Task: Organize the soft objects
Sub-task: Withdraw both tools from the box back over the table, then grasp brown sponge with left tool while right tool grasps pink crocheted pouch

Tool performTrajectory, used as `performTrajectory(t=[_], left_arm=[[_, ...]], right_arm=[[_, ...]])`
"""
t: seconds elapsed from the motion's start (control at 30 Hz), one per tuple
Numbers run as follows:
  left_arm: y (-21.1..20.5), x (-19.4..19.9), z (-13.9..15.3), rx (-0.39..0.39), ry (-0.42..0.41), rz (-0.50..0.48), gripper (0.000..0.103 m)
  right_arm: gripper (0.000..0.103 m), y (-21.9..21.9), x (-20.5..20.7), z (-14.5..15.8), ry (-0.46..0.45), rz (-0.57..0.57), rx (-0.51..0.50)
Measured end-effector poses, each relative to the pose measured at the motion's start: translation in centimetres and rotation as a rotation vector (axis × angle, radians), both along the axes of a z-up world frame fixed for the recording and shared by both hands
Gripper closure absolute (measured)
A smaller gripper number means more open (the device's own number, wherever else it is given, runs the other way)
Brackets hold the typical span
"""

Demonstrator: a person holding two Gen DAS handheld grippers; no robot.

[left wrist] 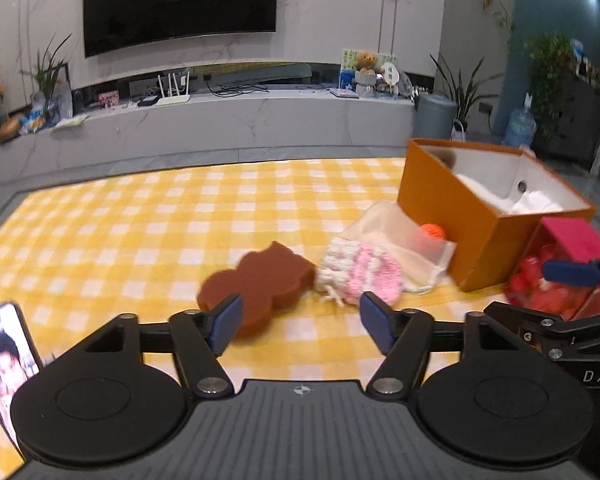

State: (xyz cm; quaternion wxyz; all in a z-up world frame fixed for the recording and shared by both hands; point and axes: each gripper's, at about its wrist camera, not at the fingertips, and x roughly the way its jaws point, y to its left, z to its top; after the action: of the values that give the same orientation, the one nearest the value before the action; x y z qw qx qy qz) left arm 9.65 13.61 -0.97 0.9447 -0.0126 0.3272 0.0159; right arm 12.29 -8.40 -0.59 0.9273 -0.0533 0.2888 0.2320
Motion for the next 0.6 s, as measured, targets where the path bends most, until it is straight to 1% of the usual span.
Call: performTrajectory(t=[0.1,0.23,0.3,0.37,0.5,0.53,0.6], left_arm=[[0.8,1.8,-0.3,0.045,0.035,-0.052,0.019],[2.4,4.4,-0.9,0.078,0.12,-0.143,0.017],[2.9,5.6,-1.3,0.117,0.154,-0.181,0.016],[3.3,6.8,-2.1,0.159,0.193,-0.211,0.015],[3.8,9.1,-4.3,0.228,0.279,-0.243,0.015],[3.9,9.6,-4.8,0.239,0.29,-0.254,0.015],[4.3,10.3,-5.7,0.235,0.31,-0.275,0.015]], right_arm=[[0.014,1.5,1.3,-0.5,0.005,0.039,-0.025],[0.014,3.6,3.5,-1.8,0.021,0.098,-0.061],[0.013,4.5,4.6,-2.4,0.032,0.123,-0.08],[0.011,5.4,5.7,-3.1,0.042,0.144,-0.098],[0.01,7.2,8.0,-4.7,0.068,0.174,-0.13],[0.01,7.6,8.6,-5.1,0.077,0.182,-0.135],[0.01,8.2,9.6,-5.9,0.085,0.191,-0.15]])
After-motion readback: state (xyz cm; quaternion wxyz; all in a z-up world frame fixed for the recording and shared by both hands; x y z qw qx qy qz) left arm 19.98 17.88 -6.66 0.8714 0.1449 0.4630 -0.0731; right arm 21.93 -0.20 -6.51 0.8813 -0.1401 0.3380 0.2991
